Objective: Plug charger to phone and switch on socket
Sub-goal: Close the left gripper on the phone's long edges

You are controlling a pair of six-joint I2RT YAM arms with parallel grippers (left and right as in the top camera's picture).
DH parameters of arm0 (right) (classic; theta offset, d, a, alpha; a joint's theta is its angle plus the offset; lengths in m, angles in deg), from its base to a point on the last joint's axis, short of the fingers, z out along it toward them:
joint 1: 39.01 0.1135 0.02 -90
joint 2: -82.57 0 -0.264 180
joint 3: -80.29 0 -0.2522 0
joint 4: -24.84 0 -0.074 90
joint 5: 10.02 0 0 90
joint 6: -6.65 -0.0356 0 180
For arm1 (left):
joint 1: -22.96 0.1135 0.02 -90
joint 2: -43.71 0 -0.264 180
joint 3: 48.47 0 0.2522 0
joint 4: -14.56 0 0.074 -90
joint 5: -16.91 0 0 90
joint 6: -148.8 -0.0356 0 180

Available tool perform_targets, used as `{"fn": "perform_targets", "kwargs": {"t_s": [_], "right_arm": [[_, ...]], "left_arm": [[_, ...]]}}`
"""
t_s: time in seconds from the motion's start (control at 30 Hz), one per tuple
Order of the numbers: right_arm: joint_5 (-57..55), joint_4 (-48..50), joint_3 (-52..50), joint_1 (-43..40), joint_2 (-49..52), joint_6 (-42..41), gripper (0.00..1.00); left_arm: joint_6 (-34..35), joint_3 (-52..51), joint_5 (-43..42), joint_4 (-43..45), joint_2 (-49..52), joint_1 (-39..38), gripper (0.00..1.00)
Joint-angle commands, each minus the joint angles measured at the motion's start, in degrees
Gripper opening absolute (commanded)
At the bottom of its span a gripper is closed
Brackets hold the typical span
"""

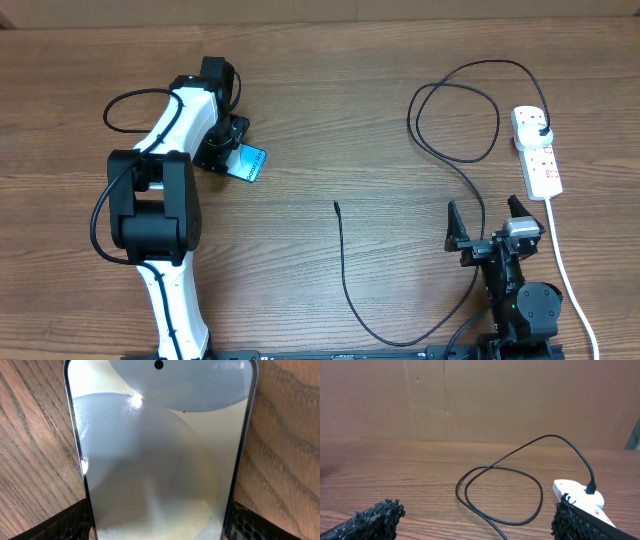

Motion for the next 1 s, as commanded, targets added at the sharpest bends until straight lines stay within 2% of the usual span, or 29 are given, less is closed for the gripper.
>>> {"fn": "perform_targets", "kwargs": {"t_s": [0.0,0.13,0.27,0.97], "right_arm": [[-0.55,0.31,-0.61,-0.15,-0.57,-0.15,1.00],[-0.55,0.31,-0.61,-0.15,-0.57,-0.15,1.00],[-0.55,0.31,-0.61,-0.15,-0.57,-0.15,1.00],[-0.55,0.31,-0.61,-0.15,-0.57,-0.15,1.00]], "left_arm": [[0.90,-1.95,-0.96,0.31,1.51,0.28,0.85],[0.90,-1.95,-0.92,0.26,1.53,0.28,0.85],[0.90,-1.95,-0.92,0.22,1.53,0.31,0.93],[0.90,-1.95,-0.74,0.13,1.57,0.31,0.93]]}}
